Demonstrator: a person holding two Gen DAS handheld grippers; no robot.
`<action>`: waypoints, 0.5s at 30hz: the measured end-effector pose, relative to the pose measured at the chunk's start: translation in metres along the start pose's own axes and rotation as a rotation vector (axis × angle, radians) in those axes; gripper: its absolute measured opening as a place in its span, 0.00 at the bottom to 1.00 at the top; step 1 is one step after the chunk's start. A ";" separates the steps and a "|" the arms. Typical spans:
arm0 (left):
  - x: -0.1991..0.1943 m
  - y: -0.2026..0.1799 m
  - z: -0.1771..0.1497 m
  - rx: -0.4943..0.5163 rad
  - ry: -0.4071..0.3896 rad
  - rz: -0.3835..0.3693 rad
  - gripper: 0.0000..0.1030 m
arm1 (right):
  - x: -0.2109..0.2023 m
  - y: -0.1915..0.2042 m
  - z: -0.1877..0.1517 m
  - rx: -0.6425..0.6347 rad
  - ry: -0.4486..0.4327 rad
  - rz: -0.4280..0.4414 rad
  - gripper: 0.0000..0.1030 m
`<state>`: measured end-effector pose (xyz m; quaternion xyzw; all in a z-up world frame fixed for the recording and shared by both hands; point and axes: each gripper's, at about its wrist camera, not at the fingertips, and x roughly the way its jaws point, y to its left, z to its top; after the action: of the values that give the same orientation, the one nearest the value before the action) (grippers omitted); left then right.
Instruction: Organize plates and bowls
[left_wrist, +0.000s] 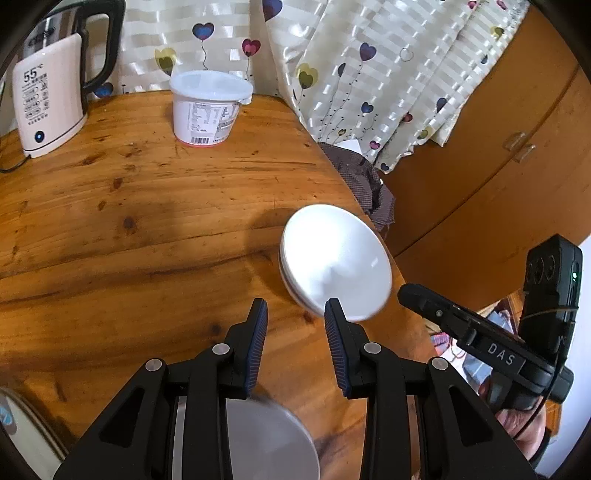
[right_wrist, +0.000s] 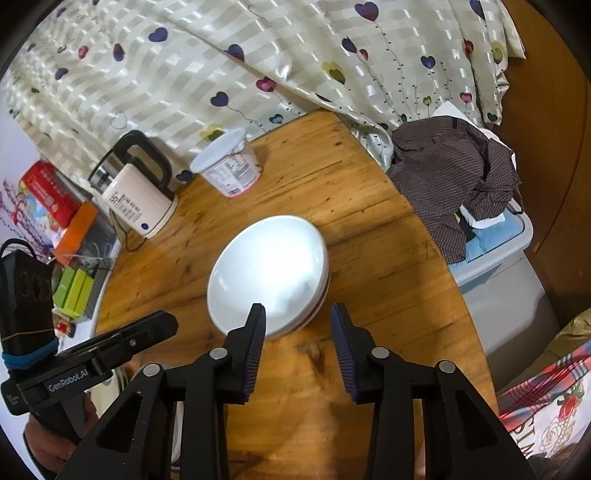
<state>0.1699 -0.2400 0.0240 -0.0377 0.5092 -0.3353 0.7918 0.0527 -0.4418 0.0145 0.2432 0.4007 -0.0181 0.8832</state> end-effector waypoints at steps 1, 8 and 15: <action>0.003 0.001 0.003 -0.005 0.005 0.001 0.32 | 0.003 -0.002 0.002 0.004 0.002 0.000 0.32; 0.024 0.000 0.014 -0.011 0.034 -0.004 0.32 | 0.017 -0.009 0.009 0.014 0.017 -0.003 0.28; 0.039 0.000 0.018 -0.009 0.058 -0.013 0.32 | 0.025 -0.012 0.012 0.015 0.029 -0.003 0.22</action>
<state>0.1955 -0.2675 0.0021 -0.0347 0.5333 -0.3389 0.7743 0.0750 -0.4533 -0.0014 0.2495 0.4136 -0.0190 0.8754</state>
